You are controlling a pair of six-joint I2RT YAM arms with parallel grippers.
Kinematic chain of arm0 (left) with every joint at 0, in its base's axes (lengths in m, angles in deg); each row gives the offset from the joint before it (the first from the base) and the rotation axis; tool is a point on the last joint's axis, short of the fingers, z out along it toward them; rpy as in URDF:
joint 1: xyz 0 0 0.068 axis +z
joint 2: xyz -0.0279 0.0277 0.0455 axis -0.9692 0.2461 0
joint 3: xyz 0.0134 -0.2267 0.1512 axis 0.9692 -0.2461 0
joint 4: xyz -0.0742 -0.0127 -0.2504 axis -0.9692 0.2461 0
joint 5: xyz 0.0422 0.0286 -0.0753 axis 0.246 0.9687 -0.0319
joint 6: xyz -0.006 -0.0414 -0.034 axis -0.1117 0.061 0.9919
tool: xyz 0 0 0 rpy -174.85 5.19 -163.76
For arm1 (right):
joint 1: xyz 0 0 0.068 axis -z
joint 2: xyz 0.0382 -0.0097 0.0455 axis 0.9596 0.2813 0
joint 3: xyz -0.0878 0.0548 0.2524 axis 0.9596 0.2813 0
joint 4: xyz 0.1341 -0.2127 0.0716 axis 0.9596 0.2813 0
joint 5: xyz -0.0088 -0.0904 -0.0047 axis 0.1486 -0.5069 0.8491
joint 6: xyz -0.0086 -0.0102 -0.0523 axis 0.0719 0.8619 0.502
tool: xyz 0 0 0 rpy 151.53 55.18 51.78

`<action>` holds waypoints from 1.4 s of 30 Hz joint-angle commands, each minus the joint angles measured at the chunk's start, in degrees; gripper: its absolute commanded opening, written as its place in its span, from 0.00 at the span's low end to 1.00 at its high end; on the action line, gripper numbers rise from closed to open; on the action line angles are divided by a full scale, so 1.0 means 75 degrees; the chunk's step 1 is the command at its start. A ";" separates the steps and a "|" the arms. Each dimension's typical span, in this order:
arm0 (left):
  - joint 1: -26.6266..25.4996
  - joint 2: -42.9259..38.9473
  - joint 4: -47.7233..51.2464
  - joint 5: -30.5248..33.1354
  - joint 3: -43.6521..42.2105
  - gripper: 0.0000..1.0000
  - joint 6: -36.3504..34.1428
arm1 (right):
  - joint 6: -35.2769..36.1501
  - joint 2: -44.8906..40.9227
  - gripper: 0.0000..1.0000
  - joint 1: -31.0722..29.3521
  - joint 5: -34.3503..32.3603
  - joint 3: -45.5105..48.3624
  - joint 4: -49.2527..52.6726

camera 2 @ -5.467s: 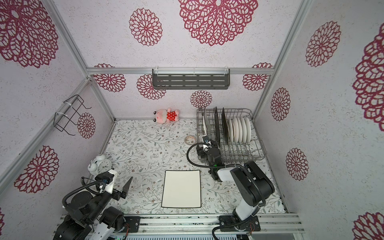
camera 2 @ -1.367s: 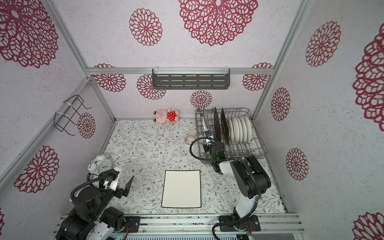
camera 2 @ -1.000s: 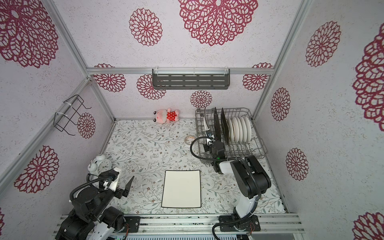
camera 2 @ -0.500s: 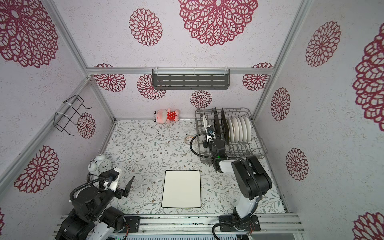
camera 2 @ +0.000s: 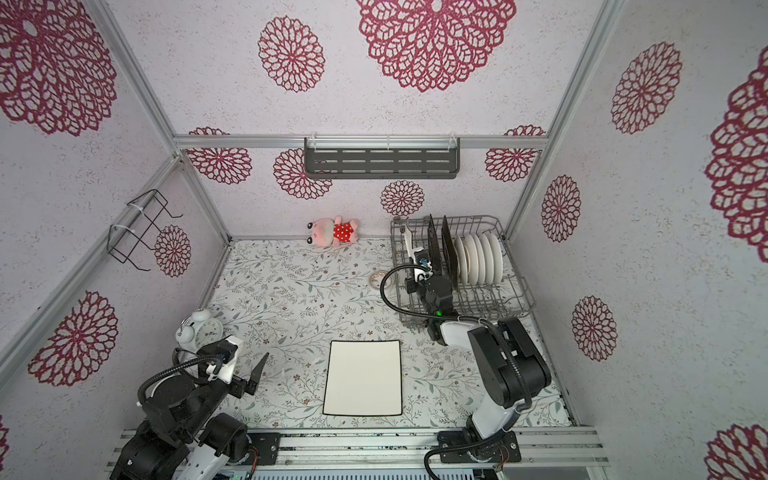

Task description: Unload the plates from the dish rack

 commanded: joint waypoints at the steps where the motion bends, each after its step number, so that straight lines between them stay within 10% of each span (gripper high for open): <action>1: -0.0060 -0.0105 -0.0142 -0.0151 -0.0038 0.98 -0.0151 | -0.0092 -0.0846 0.00 -0.0053 0.0159 -0.0298 -0.1442; 42: -0.0055 -0.0351 -0.0087 -0.0309 -0.0003 0.97 -0.0190 | 0.1223 -0.2094 0.00 -0.0156 0.1126 -0.1633 0.0959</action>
